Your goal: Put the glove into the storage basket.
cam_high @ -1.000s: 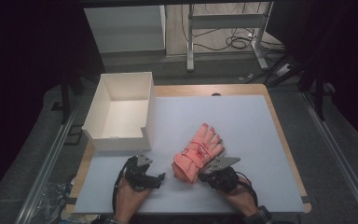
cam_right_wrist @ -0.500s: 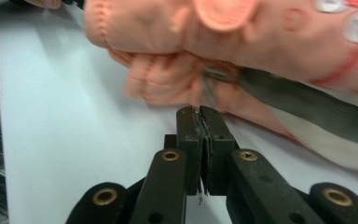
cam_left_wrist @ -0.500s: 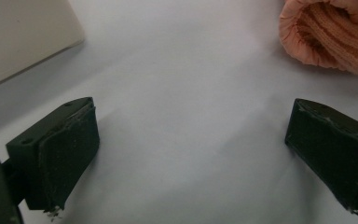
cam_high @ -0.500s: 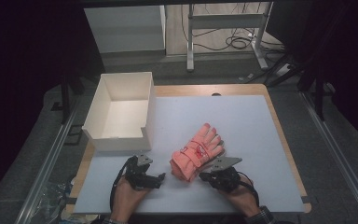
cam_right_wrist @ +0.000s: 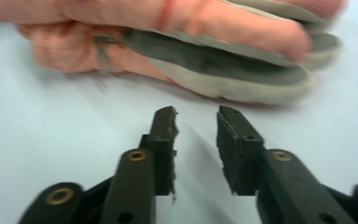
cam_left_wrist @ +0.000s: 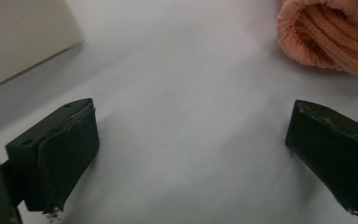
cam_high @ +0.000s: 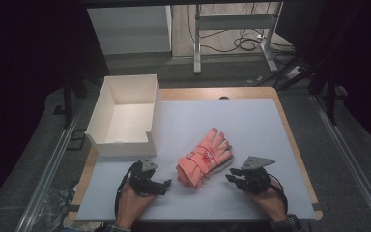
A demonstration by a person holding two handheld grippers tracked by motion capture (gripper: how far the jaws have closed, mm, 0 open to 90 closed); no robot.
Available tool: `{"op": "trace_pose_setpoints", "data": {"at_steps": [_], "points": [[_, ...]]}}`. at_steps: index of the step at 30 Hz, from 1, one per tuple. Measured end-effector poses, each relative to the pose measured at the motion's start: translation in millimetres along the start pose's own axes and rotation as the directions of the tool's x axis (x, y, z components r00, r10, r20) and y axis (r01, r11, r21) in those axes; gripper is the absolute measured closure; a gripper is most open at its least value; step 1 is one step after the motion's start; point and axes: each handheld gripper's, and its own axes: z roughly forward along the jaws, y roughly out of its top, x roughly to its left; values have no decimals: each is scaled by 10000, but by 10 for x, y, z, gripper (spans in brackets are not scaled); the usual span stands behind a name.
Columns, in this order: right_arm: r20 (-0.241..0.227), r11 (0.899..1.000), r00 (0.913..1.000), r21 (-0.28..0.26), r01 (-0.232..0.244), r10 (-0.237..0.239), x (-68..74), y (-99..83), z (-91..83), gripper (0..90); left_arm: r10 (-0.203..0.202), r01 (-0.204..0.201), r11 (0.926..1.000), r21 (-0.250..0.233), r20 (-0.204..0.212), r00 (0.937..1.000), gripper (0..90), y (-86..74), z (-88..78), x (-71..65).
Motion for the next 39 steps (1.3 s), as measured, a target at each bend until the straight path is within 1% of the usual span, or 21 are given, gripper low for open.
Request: {"op": "trace_pose_setpoints", "data": {"at_steps": [3, 4, 6, 7, 8, 9, 10, 12, 13, 15, 17, 18, 19, 21, 23, 24, 25, 31, 32, 37, 39], "points": [[441, 9999, 9989, 76, -129, 125, -84, -49, -38, 585, -206, 210, 9997, -118, 400, 9990, 39, 20, -21, 14], [441, 9999, 9989, 76, -129, 125, -84, -49, -38, 585, -206, 210, 9997, -118, 400, 9990, 39, 20, -21, 14], [847, 9996, 9960, 96, -280, 271, -159, -91, -72, 518, -65, 70, 9999, -105, 517, 9986, 38, 56, -52, -14], [847, 9996, 9960, 96, -280, 271, -159, -91, -72, 518, -65, 70, 9999, -105, 517, 9986, 37, 56, -52, -14], [969, 9994, 9948, 114, -320, 308, -183, -103, -83, 503, 2, 3, 10000, -88, 555, 9985, 37, 71, -64, -29], [1184, 9991, 9922, 108, -415, 400, -229, -124, -100, 459, 137, -133, 9999, -67, 652, 9978, 34, 106, -95, -58], [1184, 9991, 9922, 108, -415, 400, -229, -124, -100, 459, 137, -133, 9999, -67, 652, 9978, 30, 106, -95, -58], [1554, 9986, 9869, 216, -474, 435, -295, -154, -124, 406, 248, -241, 9997, -94, 777, 9967, 26, 164, -152, -98], [1554, 9986, 9869, 216, -474, 435, -295, -154, -124, 406, 248, -241, 9997, -94, 777, 9967, 22, 164, -152, -98], [1848, 9979, 9813, 238, -602, 548, -340, -176, -140, 374, 308, -298, 9995, -122, 903, 9954, 19, 201, -190, -118], [2168, 9966, 9737, 253, -778, 705, -422, -217, -167, 324, 416, -410, 9991, -76, 1172, 9922, 9, 255, -241, -141], [2168, 9966, 9737, 253, -778, 705, -422, -217, -167, 324, 416, -410, 9991, -76, 1172, 9922, 7, 255, -241, -141], [2355, 9953, 9681, 244, -940, 856, -466, -239, -182, 284, 489, -490, 9988, -27, 1305, 9902, 3, 291, -275, -164], [2509, 9941, 9634, 278, -1048, 945, -503, -262, -189, 258, 585, -589, 9983, -12, 1381, 9887, 0, 332, -314, -196], [2425, 9909, 9624, 243, -1325, 1227, -543, -284, -180, 227, 735, -743, 9972, 0, 1424, 9871, 0, 380, -359, -234], [2425, 9909, 9624, 243, -1325, 1227, -543, -284, -180, 227, 735, -743, 9972, 0, 1424, 9871, 0, 380, -359, -234], [2365, 9882, 9615, 280, -1505, 1398, -569, -285, -176, 213, 829, -835, 9965, -25, 1458, 9858, 0, 431, -396, -277], [2360, 9880, 9614, 268, -1519, 1414, -571, -290, -172, 213, 1071, -1094, 9940, 63, 1563, 9819, 0, 573, -426, -363], [2359, 9881, 9614, 264, -1516, 1412, -571, -290, -172, 212, 1223, -1252, 9921, 78, 1592, 9796, 0, 636, -415, -399], [2352, 9882, 9616, 250, -1514, 1413, -572, -294, -172, 212, 1437, -1458, 9893, 13, 1597, 9766, 0, 807, -369, -489], [2360, 9883, 9615, 243, -1509, 1410, -571, -295, -171, 212, 1492, -1510, 9885, -12, 1602, 9757, 0, 841, -357, -507]]}}
